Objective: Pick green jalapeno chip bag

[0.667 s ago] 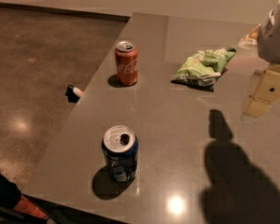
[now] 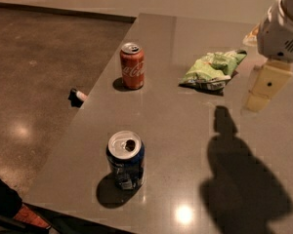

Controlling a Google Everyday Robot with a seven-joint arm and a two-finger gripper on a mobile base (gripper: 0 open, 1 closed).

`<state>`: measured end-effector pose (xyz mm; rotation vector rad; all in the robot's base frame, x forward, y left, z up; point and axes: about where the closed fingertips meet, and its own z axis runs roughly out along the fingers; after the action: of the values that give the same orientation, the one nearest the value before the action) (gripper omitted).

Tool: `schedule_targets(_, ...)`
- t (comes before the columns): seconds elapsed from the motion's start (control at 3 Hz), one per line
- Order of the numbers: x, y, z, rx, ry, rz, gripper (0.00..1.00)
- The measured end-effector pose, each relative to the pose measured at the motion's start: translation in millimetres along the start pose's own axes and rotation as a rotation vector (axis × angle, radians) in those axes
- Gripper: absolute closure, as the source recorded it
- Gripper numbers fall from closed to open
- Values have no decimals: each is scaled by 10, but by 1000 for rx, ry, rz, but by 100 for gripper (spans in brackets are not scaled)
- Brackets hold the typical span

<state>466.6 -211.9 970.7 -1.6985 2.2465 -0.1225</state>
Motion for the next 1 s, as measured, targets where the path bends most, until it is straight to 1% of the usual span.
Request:
schedule_targets(0.33,-31,-378,242,18,4,90,0)
schedule_targets(0.67,-19,-790,510,59,3,223,0)
schedule_targets(1.0,-32,-1075,807,85,5,311,0)
